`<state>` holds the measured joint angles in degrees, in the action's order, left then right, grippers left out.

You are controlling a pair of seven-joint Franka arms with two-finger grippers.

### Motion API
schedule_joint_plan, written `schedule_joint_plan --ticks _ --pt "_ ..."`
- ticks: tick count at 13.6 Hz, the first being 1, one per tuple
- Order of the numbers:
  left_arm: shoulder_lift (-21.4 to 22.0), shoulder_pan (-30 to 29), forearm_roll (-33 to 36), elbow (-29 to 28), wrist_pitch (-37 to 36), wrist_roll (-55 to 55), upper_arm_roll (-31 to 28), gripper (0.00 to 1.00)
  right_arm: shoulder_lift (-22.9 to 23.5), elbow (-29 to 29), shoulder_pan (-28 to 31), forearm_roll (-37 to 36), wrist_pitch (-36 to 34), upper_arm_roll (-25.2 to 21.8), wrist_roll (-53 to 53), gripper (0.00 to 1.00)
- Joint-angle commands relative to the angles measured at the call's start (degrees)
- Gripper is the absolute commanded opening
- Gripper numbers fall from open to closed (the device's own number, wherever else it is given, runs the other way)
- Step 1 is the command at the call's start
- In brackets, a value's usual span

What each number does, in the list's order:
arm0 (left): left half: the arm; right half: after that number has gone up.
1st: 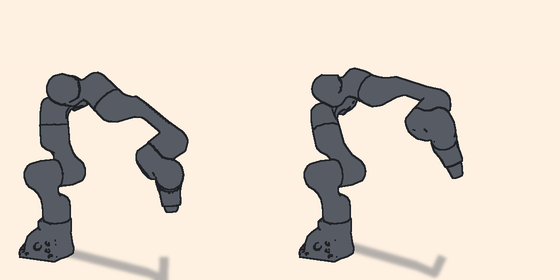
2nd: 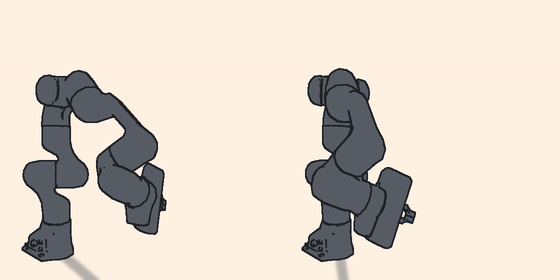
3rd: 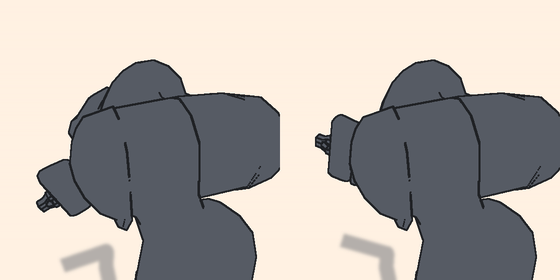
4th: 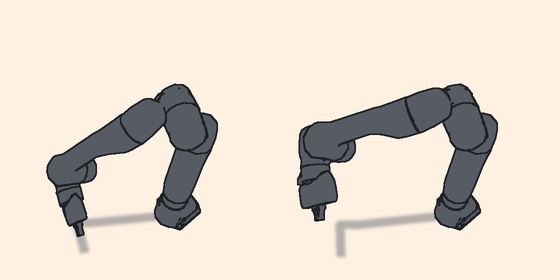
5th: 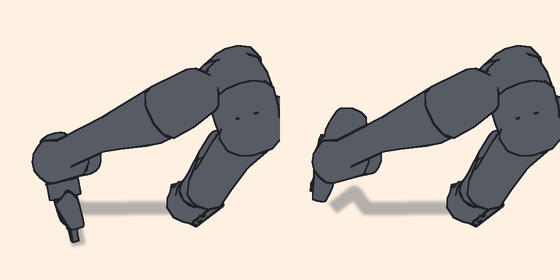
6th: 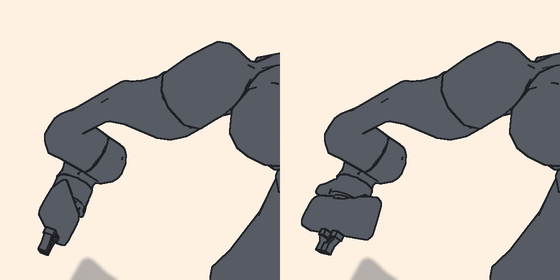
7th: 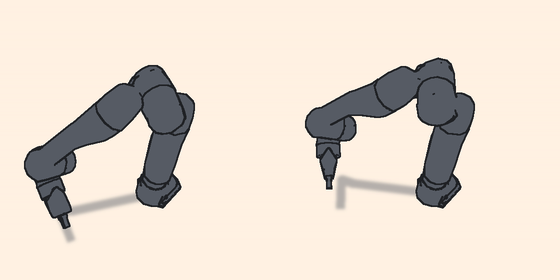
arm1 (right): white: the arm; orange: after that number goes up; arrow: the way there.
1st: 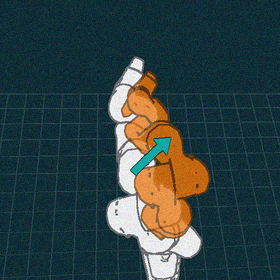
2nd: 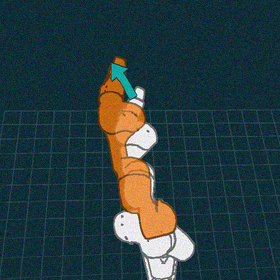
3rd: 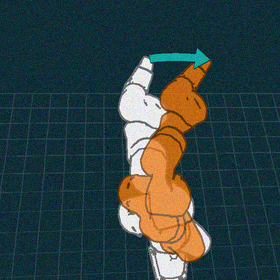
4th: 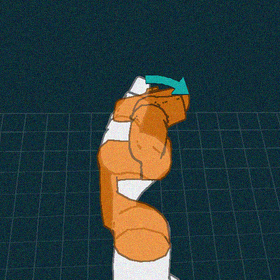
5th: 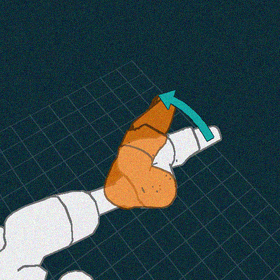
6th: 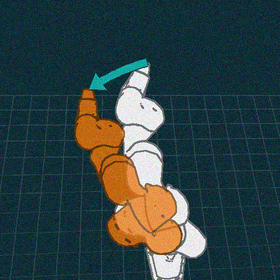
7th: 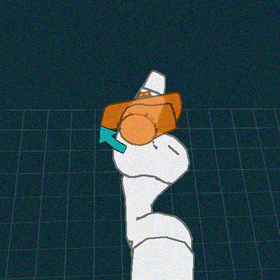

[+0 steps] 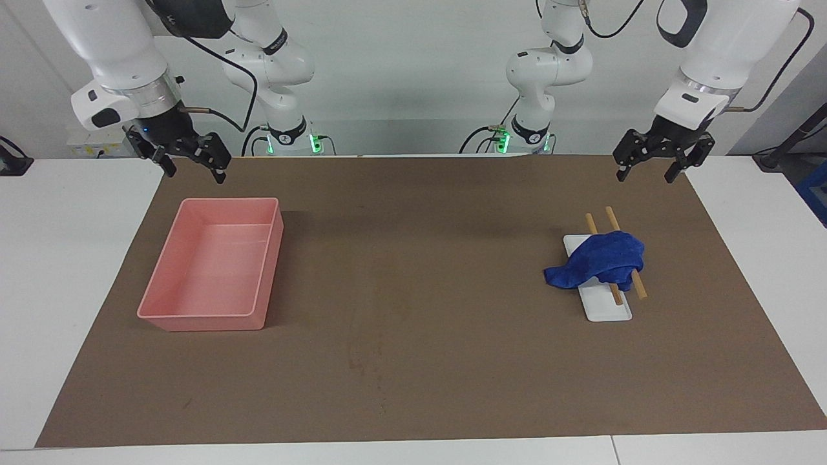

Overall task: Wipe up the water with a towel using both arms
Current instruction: 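Grasp the blue towel on the white tray with the left gripper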

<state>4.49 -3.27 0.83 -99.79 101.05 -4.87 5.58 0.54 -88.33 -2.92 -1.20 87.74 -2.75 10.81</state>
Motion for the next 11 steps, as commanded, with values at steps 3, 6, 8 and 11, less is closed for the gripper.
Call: schedule_joint_plan --ticks 3,6,8,11 --pt "-1.1 -0.2 4.1 -9.0 13.1 0.7 -0.5 1.0 -1.1 -1.2 0.3 1.3 -0.2 0.1 -1.0 1.0" --pt "-3.7 -0.5 8.0 -13.8 21.3 2.8 -0.6 1.0 -1.1 -1.3 0.3 1.3 -0.2 0.1 -0.9 1.0" --pt "-4.8 -1.5 8.1 -15.7 24.2 8.4 -0.5 1.0 -1.1 -1.3 0.3 1.3 -0.2 0.1 -1.0 1.0" --pt "-6.3 -0.9 9.1 -16.8 27.2 11.4 -0.5 1.0 -1.2 -1.7 0.4 1.3 -0.1 0.1 -1.0 1.0"
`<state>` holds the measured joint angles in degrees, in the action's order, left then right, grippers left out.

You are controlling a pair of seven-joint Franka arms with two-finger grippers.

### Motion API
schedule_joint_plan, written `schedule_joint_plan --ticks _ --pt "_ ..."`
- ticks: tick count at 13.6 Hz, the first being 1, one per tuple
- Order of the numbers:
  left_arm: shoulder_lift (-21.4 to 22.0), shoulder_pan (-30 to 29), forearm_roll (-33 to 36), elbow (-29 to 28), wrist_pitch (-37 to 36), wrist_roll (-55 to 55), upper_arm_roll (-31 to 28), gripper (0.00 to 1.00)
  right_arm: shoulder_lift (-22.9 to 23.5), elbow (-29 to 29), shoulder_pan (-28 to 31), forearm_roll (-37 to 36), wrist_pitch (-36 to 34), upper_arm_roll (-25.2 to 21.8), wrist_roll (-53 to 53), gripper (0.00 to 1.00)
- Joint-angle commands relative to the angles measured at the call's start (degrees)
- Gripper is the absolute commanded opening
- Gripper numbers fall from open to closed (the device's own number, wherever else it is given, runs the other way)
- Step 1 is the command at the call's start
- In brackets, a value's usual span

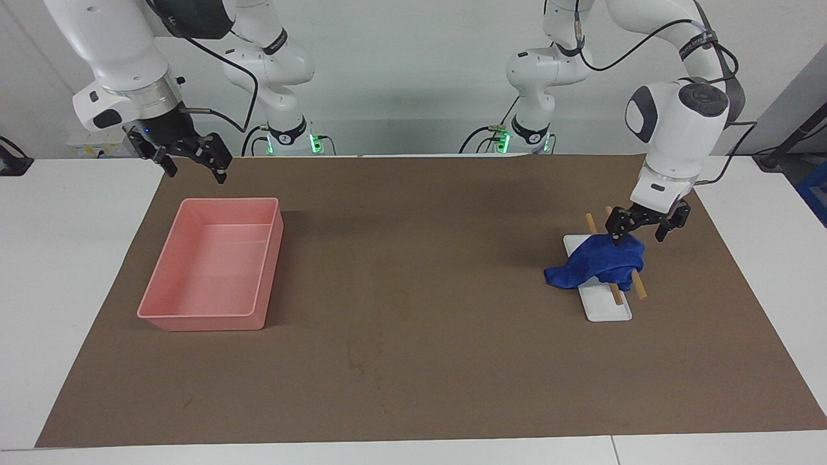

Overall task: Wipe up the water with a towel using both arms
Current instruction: 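Grasp the blue towel on the white tray with the left gripper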

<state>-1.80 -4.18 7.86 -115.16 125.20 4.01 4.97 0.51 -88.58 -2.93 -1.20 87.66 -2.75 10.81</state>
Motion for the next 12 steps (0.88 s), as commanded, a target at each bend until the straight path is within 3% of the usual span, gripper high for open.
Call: schedule_joint_plan --ticks 1,9,10,12 --pt "-0.4 0.0 3.1 -2.1 4.7 2.5 0.1 1.0 -1.5 -1.7 0.6 1.3 0.0 0.1 -0.9 1.0" --pt "-2.5 -0.1 4.2 -2.9 9.3 9.9 0.0 0.99 -1.7 -2.2 0.7 1.3 0.0 0.1 -0.4 1.0" --pt "-2.5 -0.2 5.4 -3.1 9.1 9.8 0.1 0.95 -1.7 -2.2 0.7 1.3 0.0 0.1 -0.4 1.0" --pt "-2.4 -0.2 5.6 -3.1 8.7 9.9 0.1 0.74 -1.7 -2.2 0.7 1.3 0.0 0.1 -0.7 1.0"
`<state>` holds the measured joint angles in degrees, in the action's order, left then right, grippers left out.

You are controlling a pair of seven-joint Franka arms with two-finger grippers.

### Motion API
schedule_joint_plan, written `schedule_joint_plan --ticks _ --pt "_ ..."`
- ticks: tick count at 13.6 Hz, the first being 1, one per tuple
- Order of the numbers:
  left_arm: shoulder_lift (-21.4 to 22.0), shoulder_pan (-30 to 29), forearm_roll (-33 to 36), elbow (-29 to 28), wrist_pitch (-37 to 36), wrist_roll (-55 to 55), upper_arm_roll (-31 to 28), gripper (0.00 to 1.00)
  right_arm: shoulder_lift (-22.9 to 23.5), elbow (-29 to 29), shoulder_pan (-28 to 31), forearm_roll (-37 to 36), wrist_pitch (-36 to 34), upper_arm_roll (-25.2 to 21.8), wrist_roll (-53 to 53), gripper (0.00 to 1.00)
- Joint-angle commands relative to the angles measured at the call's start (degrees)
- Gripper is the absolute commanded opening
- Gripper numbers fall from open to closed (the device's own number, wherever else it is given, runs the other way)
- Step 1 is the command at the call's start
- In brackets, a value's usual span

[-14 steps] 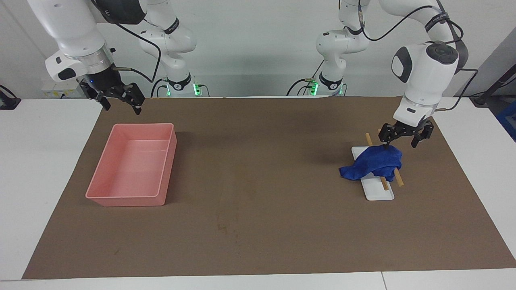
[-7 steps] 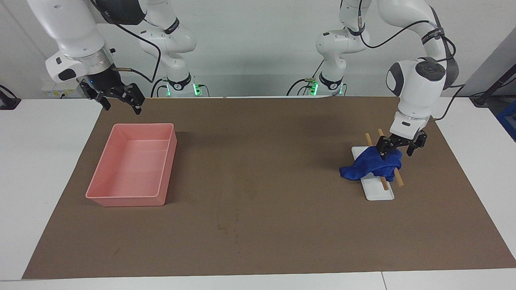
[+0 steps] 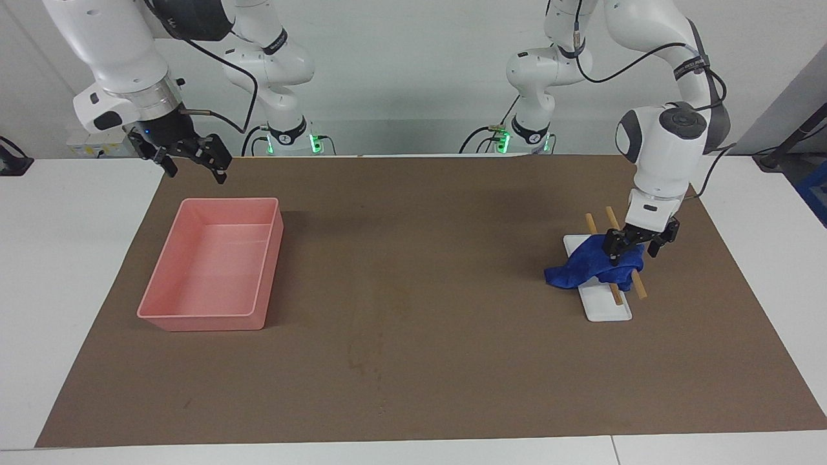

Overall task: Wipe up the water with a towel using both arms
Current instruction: 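Grasp the blue towel on the white tray with the left gripper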

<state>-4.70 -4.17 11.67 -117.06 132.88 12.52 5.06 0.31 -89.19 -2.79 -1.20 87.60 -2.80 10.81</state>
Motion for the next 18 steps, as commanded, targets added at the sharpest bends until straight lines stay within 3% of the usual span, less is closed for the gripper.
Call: schedule_joint_plan --ticks 1,5,9,11,13,18 --pt "0.5 -0.2 1.8 -1.2 1.0 1.4 0.0 0.59 -1.4 -1.6 0.7 1.4 0.0 0.2 -0.7 1.0" --pt "0.4 -0.3 1.8 -1.2 1.0 1.4 0.0 0.26 -1.4 -1.7 0.8 1.4 0.0 0.2 -0.6 1.0" --pt "0.4 -0.5 1.8 -0.6 0.6 1.2 0.0 0.25 -1.5 -2.1 1.0 1.4 0.0 0.2 -0.8 1.0" --pt "0.3 -0.5 1.9 -0.2 -0.1 1.2 0.0 0.19 -1.9 -2.4 1.1 1.4 0.0 0.1 -1.0 1.0" --pt "0.2 -0.3 2.1 1.0 -1.8 1.2 0.0 0.0 -1.9 -2.3 1.1 1.3 0.0 0.2 -1.1 1.0" --pt "0.3 0.0 2.1 1.4 -3.0 1.1 0.0 0.0 -1.9 -2.3 1.1 1.3 0.1 0.2 -0.7 1.0"
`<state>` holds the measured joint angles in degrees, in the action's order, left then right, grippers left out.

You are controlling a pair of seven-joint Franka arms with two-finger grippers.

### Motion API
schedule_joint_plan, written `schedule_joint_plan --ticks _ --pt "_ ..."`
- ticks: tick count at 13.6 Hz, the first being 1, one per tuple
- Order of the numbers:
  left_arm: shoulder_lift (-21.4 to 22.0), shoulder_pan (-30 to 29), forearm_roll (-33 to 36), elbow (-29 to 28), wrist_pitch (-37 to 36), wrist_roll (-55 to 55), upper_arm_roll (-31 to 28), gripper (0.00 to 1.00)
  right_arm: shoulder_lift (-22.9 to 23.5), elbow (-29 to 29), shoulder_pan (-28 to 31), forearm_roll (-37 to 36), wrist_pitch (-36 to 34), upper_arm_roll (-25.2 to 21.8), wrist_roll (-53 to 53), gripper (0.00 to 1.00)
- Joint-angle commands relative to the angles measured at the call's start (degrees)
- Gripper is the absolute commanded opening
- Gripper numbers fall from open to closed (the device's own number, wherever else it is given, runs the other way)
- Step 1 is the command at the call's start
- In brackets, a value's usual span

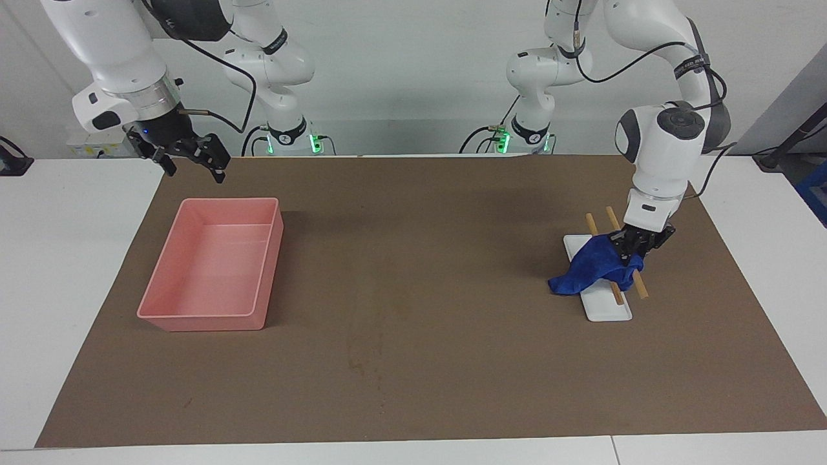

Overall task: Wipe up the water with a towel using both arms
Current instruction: 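Grasp the blue towel on the white tray with the left gripper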

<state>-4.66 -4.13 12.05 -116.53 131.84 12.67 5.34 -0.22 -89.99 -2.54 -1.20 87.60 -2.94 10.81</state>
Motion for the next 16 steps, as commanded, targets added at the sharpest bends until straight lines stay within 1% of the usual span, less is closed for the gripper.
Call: schedule_joint_plan --ticks 1,5,8,9,11,15,16 --pt "0.3 0.0 1.8 0.9 -1.9 1.0 -0.2 0.0 -1.4 -1.5 0.9 1.3 0.0 0.3 -0.7 1.0" --pt "0.4 0.0 1.7 1.0 -2.5 1.0 -0.2 0.0 -1.4 -1.6 0.9 1.4 0.1 0.3 -0.8 1.0" --pt "0.4 -0.1 1.7 2.4 -4.3 1.0 -0.1 0.0 -1.4 -1.6 0.9 1.3 0.1 0.3 -0.8 1.0" --pt "0.6 -0.1 1.5 3.2 -5.5 1.0 0.0 0.0 -1.4 -1.6 1.0 1.4 0.1 0.3 -0.9 1.0" --pt "0.6 0.0 -0.2 7.0 -10.9 1.1 0.2 0.0 -1.4 -1.6 0.9 1.4 0.1 0.3 -0.7 1.0" --pt "1.4 -0.2 -15.3 14.4 -21.1 2.6 0.0 0.0 -1.4 -1.6 0.9 1.3 0.0 0.3 -0.5 1.0" --pt "1.9 -0.4 -18.8 16.3 -24.3 4.7 0.0 0.0 -1.4 -1.5 0.9 1.3 0.0 0.3 -0.4 1.0"
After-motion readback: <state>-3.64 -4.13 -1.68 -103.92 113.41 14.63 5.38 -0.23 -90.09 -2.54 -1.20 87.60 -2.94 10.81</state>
